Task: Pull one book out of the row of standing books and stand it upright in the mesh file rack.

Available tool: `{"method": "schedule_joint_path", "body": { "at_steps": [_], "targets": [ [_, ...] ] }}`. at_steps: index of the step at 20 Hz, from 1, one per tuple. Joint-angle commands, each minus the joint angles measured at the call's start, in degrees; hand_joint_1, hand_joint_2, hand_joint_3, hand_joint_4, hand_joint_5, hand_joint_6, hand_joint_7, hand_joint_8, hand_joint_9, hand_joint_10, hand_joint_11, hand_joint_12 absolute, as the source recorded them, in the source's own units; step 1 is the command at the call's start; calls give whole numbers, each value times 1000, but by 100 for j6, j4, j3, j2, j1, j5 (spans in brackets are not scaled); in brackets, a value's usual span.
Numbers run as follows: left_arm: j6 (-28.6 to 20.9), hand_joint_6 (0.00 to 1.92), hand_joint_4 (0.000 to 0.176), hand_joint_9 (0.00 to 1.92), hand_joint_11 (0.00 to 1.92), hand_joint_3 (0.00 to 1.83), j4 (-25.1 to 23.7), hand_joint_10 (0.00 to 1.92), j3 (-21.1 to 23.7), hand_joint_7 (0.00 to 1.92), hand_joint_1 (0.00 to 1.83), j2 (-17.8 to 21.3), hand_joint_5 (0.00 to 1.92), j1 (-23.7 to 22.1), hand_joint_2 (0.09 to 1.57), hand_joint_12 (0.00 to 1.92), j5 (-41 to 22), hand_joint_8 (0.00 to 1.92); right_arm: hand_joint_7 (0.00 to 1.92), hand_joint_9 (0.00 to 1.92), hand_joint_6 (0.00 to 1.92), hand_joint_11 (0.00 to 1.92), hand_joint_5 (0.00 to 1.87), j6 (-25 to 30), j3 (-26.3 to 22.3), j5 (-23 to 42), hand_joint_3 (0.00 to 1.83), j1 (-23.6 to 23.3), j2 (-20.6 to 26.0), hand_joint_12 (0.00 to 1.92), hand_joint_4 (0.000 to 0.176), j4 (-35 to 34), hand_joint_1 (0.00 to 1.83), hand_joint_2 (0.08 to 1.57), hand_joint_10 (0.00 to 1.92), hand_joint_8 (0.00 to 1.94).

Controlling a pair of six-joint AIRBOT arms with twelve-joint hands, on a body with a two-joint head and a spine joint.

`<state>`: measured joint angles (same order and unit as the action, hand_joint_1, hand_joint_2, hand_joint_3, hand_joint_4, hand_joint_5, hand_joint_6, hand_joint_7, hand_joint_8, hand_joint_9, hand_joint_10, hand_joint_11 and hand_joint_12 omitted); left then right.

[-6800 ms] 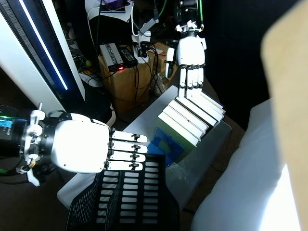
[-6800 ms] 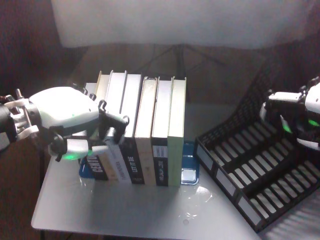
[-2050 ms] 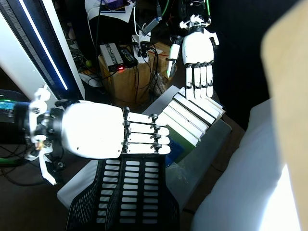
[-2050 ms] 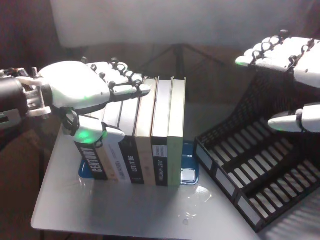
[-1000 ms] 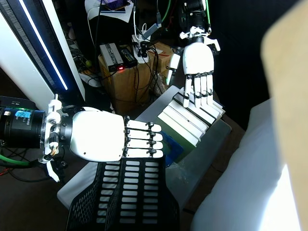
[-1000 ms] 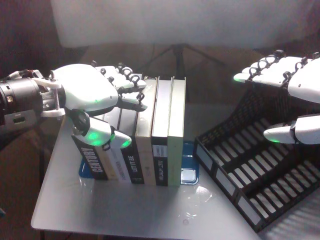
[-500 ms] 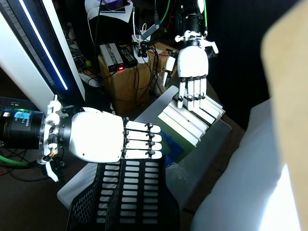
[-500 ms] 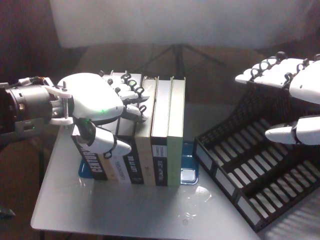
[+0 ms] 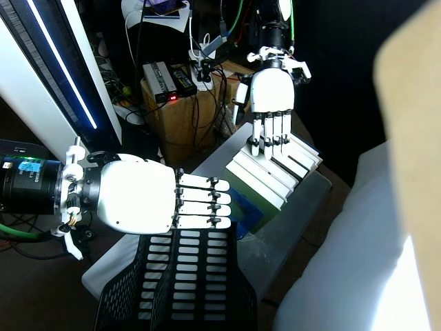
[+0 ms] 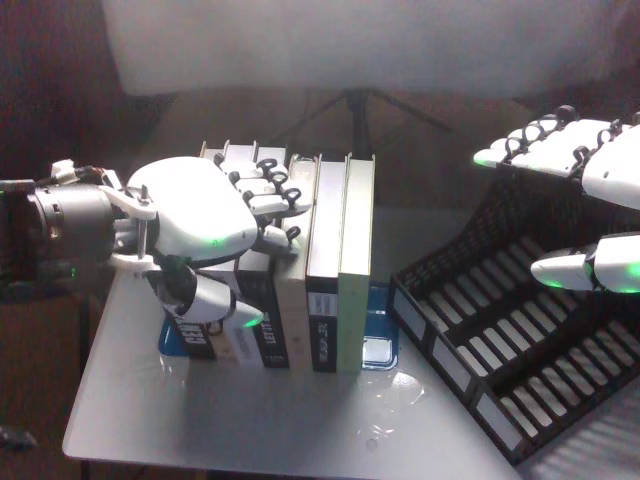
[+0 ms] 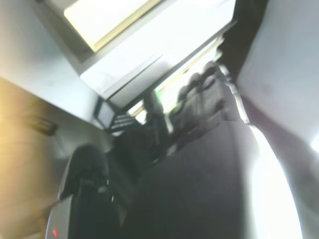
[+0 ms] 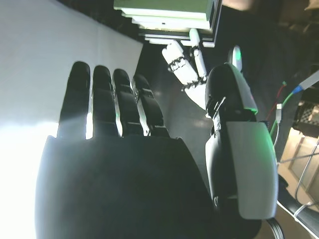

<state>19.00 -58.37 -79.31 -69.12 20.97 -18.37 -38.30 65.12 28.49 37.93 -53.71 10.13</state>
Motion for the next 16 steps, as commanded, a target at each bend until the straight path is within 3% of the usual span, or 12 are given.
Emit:
{"method": "schedule_joint_path", "body": {
  "at_steps": [1,6,7,9,11,13,16],
  "targets": [
    [1,20,55,0,0,11,-80,0,46,5,124,72,567,70,1286,0,-108,1,0,0,0,0,0,39,19,641,7,-19,29,0,0,-112,449,1276,0,0],
    [-196,24,59,0,0,6,-350,0,372,0,83,299,614,304,1294,0,-259,0,0,0,0,0,0,39,11,814,7,70,45,0,0,-314,450,1282,0,0],
    [-219,23,67,0,0,0,-347,0,435,1,87,343,636,363,1283,0,-299,0,0,0,0,0,0,38,4,853,9,91,61,0,0,-360,423,1295,0,0],
    [-240,10,60,0,0,3,-346,0,604,0,45,466,619,450,1292,0,-388,0,0,0,0,0,0,33,-9,911,6,134,90,0,0,-452,373,1294,0,0],
    [-251,20,59,0,0,0,-346,0,775,0,130,574,653,533,1282,0,-464,0,0,0,0,0,0,31,-18,932,4,160,105,0,0,-504,349,1290,0,0],
    [-284,5,46,0,0,3,-343,0,906,0,113,661,609,628,1295,0,-534,0,0,0,0,0,0,24,-26,950,4,175,112,0,0,-545,324,1293,0,0],
    [-414,11,0,0,0,4,-336,0,1028,4,153,742,627,807,1306,0,-655,1,0,0,0,0,0,13,-29,963,5,190,114,0,0,-580,317,1297,0,0]
  ]
}}
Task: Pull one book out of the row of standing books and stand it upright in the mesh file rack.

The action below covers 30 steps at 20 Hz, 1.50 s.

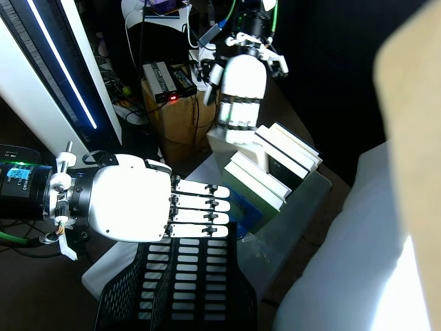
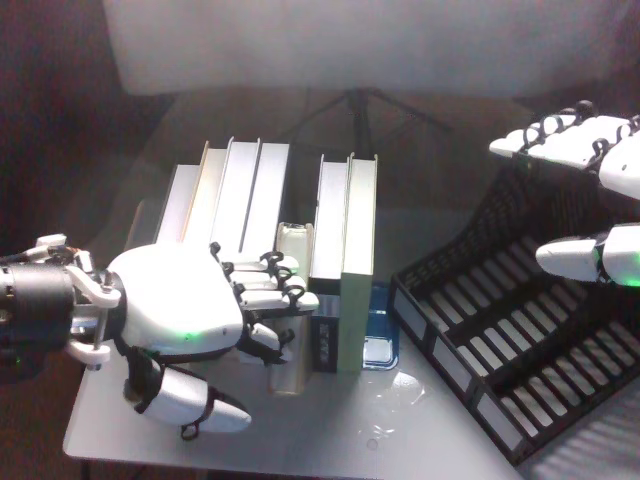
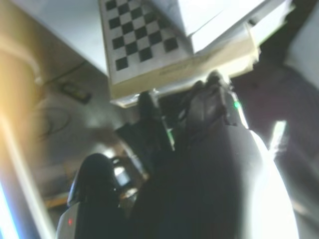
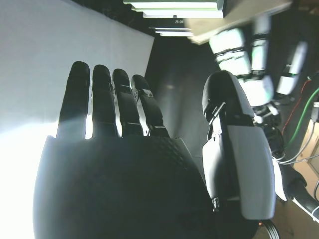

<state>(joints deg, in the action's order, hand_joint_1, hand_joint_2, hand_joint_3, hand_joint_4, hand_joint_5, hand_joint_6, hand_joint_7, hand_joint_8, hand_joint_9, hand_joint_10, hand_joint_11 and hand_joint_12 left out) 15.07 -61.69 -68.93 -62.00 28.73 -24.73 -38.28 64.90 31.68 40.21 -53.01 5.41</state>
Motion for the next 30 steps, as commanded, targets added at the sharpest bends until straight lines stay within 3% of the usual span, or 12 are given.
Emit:
{"method": "schedule_joint_path", "body": {
  "at_steps": [1,3,7,13,14,16,18,21,22,25,26,30],
  "targets": [
    [-35,8,0,0,0,4,25,0,20,8,134,46,623,79,1307,0,-48,2,0,0,0,0,0,11,-7,644,4,-37,46,0,0,-108,343,1297,0,0],
    [-61,0,33,0,0,0,106,0,46,0,111,48,554,178,1290,0,-106,0,0,0,0,0,0,11,-9,644,1,-29,51,0,0,-120,334,1292,0,0],
    [-241,10,0,0,0,1,120,0,139,0,141,44,585,366,1290,0,-286,0,0,0,0,0,0,11,-12,643,0,-13,63,0,0,-147,298,1286,0,0],
    [349,0,0,0,0,16,1207,0,201,0,39,278,266,394,1361,0,-738,0,0,0,0,0,0,-66,-107,721,0,-46,77,0,0,-147,360,1269,0,0],
    [632,0,8,0,0,27,1615,0,254,0,1,366,20,372,1412,0,-929,0,0,0,0,0,0,-110,-168,767,0,-71,93,0,0,-114,432,1258,0,0],
    [1069,0,47,0,0,22,2238,0,344,0,0,536,0,343,1413,0,-1304,0,0,0,0,0,0,-117,-272,836,0,-146,180,0,0,27,450,1241,0,0],
    [1396,0,56,0,0,21,2749,0,400,0,0,681,0,357,1415,0,-1624,0,0,0,0,0,0,-115,-377,894,0,-236,246,0,0,190,471,1217,0,0],
    [1898,0,34,0,0,8,3674,0,450,0,0,915,0,515,1394,0,-2094,0,0,0,0,0,0,96,-464,839,0,-463,269,0,0,773,545,1174,0,0],
    [2113,0,0,0,0,13,3993,0,435,0,3,963,0,580,1405,0,-2164,0,0,0,0,0,0,210,-453,747,0,-556,268,0,0,1041,570,1175,0,0],
    [2603,0,9,0,0,0,5006,0,243,0,131,1020,0,780,1390,0,-2166,0,0,0,0,0,0,764,-308,290,0,-972,162,0,0,2029,691,1133,0,0],
    [2665,0,53,0,9,0,5240,0,137,0,321,993,0,828,1377,4,-2110,0,0,0,0,0,0,919,-249,121,0,-1158,78,0,0,2406,671,1124,0,0],
    [2990,0,49,0,31,0,5962,0,-190,0,419,910,0,873,1360,19,-1864,0,0,0,0,0,0,2194,40,-427,0,-1734,-425,0,0,4350,755,1083,0,0]
  ]
}}
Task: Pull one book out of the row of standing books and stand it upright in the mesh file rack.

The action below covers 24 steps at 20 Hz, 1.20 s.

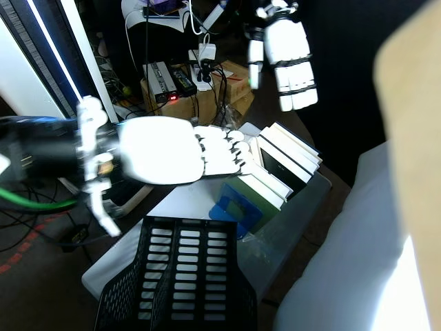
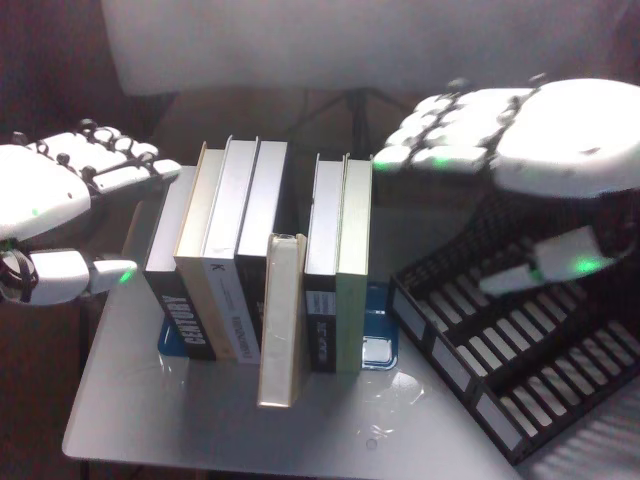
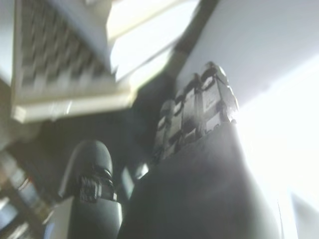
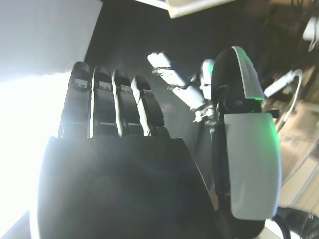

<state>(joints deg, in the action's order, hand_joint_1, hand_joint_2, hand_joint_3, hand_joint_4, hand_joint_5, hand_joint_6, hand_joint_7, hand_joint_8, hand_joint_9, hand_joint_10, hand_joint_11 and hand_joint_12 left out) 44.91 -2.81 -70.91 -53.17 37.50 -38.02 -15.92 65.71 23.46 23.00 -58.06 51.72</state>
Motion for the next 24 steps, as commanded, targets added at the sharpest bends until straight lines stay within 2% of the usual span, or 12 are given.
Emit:
{"method": "schedule_joint_path", "body": {
  "at_steps": [1,5,7,10,11,13,16,17,18,20,21,24],
  "targets": [
    [54,0,49,0,31,0,213,0,-93,0,419,-3,0,-8,1360,19,-434,0,0,0,0,0,0,378,52,273,0,-165,-91,0,0,367,755,1083,0,0],
    [75,0,61,0,8,0,580,0,-481,0,476,-139,0,-60,1330,20,-125,0,0,0,0,0,0,1406,327,113,0,-441,-609,0,0,1920,679,1064,0,0],
    [128,0,50,0,0,4,723,0,-501,0,471,-110,1,-26,1319,227,-165,0,0,0,0,0,0,1696,445,94,0,-500,-807,0,0,2379,742,1034,0,0],
    [180,6,62,0,0,0,984,0,-495,0,458,-43,13,92,1304,107,-318,0,0,0,0,0,0,1993,622,78,0,-560,-1176,0,0,2982,633,1024,0,0],
    [191,3,47,0,0,3,1042,0,-494,0,453,-19,20,124,1324,110,-353,0,0,0,0,0,0,2025,685,78,0,-562,-1299,0,0,3091,669,1019,0,0],
    [222,5,50,0,0,0,1108,0,-496,0,462,19,32,141,1320,118,-381,0,0,0,0,0,0,2032,811,72,0,-562,-1520,0,5,3229,730,1000,0,0],
    [234,1,43,0,0,0,1129,0,-523,0,525,24,32,125,1305,344,-350,0,0,0,0,0,0,2052,995,10,0,-562,-1777,0,22,3362,748,1022,0,0],
    [234,8,48,0,0,1,1136,0,-536,0,540,17,20,125,1314,160,-338,0,0,0,0,0,0,2052,1097,4,0,-562,-1902,0,15,3388,767,995,0,0],
    [234,8,48,0,0,1,1139,0,-541,0,540,12,20,125,1314,160,-331,0,0,0,0,0,0,2052,1150,4,0,-562,-1980,0,15,3447,767,995,0,0],
    [234,0,77,0,0,4,1223,0,-540,0,482,-4,2,175,1330,0,-417,0,0,0,0,0,0,2052,1247,-30,0,-562,-2168,0,14,3600,777,965,0,0],
    [234,1,79,0,0,4,1245,0,-543,0,477,-4,4,189,1329,0,-428,0,0,0,0,0,0,2052,1299,-37,0,-562,-2258,0,1,3624,809,950,0,0],
    [234,0,70,0,0,6,1262,0,-543,0,497,17,0,223,1338,0,-422,0,0,0,0,0,0,2052,1463,-51,0,-548,-2532,0,0,3677,768,916,0,0]
  ]
}}
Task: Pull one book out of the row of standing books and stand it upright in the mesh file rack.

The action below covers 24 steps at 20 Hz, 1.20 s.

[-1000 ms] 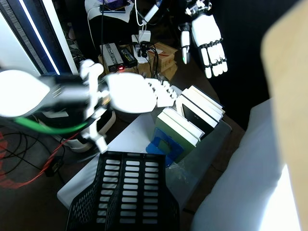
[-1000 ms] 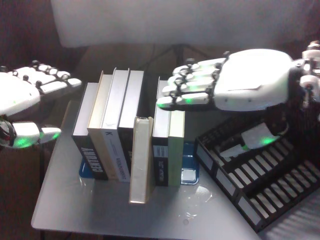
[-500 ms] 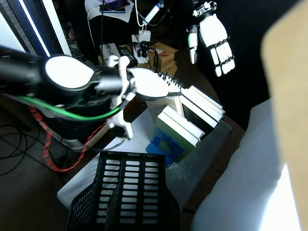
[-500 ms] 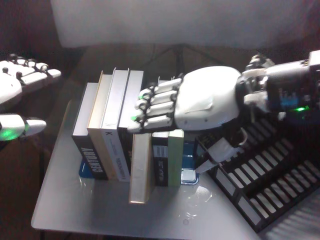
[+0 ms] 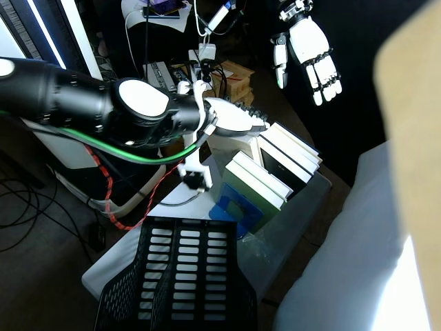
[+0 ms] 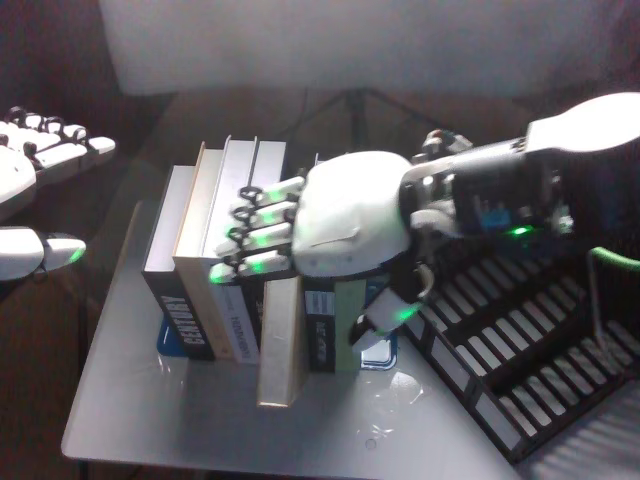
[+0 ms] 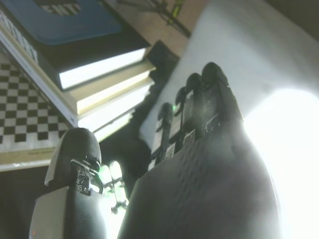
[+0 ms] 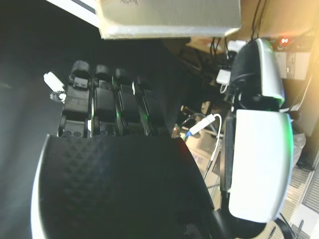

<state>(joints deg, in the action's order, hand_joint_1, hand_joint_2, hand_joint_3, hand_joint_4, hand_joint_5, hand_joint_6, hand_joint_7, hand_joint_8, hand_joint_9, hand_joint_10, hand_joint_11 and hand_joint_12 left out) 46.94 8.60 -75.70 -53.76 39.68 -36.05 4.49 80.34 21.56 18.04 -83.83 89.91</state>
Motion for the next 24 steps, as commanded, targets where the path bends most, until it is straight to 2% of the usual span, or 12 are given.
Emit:
{"method": "schedule_joint_path", "body": {
  "at_steps": [1,2,4,7,8,9,10,13,18,19,22,24],
  "targets": [
    [31,0,70,0,0,6,127,0,-68,0,497,78,0,8,1338,0,-612,0,0,0,0,0,0,10,51,118,0,-41,-44,0,0,-94,768,916,0,0],
    [31,0,26,0,0,6,130,0,-77,0,564,77,0,7,1348,0,-599,0,0,0,0,0,0,10,75,113,0,-36,-96,0,0,-57,819,886,0,0],
    [31,5,0,0,9,5,133,0,-98,0,605,72,15,8,1353,4,-587,0,0,0,0,0,0,10,127,51,0,-23,-215,0,2,44,808,900,0,0],
    [31,7,0,0,10,0,132,0,-100,0,666,84,31,8,1342,14,-570,0,0,0,0,0,0,30,184,9,0,81,-381,0,5,104,748,933,0,0],
    [31,6,0,0,26,0,133,0,-103,0,677,84,32,8,1344,25,-571,0,0,0,0,0,0,30,184,-7,0,102,-428,0,0,144,834,883,0,0],
    [31,7,0,0,4,2,133,0,-107,3,686,81,33,5,1340,183,-568,3,0,0,0,0,0,30,187,-47,0,113,-475,0,0,199,823,861,0,0],
    [31,5,0,0,0,4,133,0,-115,0,679,74,33,1,1344,204,-565,0,0,0,0,0,0,30,204,-64,0,117,-518,0,0,220,863,861,0,0],
    [31,0,0,0,0,0,133,0,-122,0,695,60,35,-13,1337,143,-560,0,0,0,0,0,0,30,245,-92,0,122,-623,0,0,266,880,833,0,0],
    [30,2,0,0,0,0,135,0,-132,0,708,47,33,-10,1317,222,-581,0,0,0,0,0,0,30,310,-143,0,129,-746,0,0,376,823,790,0,0],
    [28,1,5,0,0,0,140,0,-128,0,727,55,33,-9,1311,62,-592,0,0,0,0,0,0,30,311,-155,0,129,-761,0,0,413,853,777,0,0],
    [24,0,10,0,0,2,143,0,-130,0,694,52,26,-34,1316,0,-613,0,0,0,10,0,24,30,334,-260,0,137,-820,0,0,545,896,689,0,0],
    [21,1,22,0,0,0,147,0,-131,0,702,51,31,-38,1311,0,-620,0,0,0,1,0,3,30,391,-359,0,167,-890,0,0,651,852,726,0,0]
  ]
}}
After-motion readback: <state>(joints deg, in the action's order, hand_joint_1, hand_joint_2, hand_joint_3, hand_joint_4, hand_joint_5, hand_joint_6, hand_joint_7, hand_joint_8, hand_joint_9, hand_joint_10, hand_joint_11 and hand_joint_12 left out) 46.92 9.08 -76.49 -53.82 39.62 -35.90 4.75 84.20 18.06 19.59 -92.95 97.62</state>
